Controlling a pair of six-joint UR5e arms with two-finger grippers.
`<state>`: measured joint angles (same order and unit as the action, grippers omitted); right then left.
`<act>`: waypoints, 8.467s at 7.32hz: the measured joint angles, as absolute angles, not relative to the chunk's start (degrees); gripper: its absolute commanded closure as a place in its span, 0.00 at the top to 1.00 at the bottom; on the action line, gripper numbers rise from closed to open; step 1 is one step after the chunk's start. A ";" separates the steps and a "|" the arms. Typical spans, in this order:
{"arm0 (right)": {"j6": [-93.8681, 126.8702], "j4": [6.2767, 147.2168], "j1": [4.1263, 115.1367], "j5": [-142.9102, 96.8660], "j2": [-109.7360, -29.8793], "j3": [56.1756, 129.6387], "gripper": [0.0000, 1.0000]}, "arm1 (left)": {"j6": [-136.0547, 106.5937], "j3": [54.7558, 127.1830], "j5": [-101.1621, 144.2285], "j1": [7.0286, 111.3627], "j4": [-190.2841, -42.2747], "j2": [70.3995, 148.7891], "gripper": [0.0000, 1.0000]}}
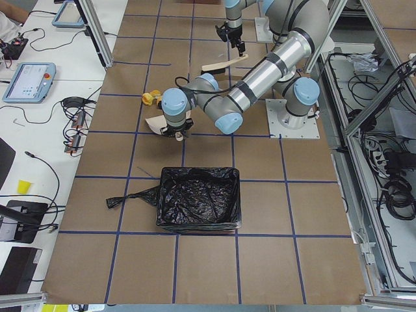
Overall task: Sweep and dump trash in nearest bin
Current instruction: 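Reach the right gripper to the white brush and grasp its handle, then carry the brush with the right gripper toward the potato and crust, then sweep the potato and crust into the dustpan with the right gripper's brush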
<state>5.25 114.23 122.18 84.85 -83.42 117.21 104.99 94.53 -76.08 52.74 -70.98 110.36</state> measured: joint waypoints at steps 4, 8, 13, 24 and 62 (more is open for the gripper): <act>5.53 115.87 123.88 84.75 -82.22 118.06 0.88 | 105.34 95.39 -75.33 53.84 -68.41 112.04 0.07; 5.52 117.96 125.46 85.01 -79.81 117.81 0.23 | 105.10 95.52 -75.40 53.80 -67.28 113.40 0.08; 5.43 119.02 125.06 85.59 -79.68 117.53 0.01 | 104.13 95.79 -75.67 53.75 -67.31 113.92 0.10; 41.68 100.11 114.60 86.73 -64.63 84.57 0.00 | 102.25 96.07 -76.54 53.71 -67.41 115.14 0.42; 3.60 102.11 127.07 84.56 -31.06 40.77 0.03 | 98.61 95.80 -78.63 54.23 -67.02 114.93 0.16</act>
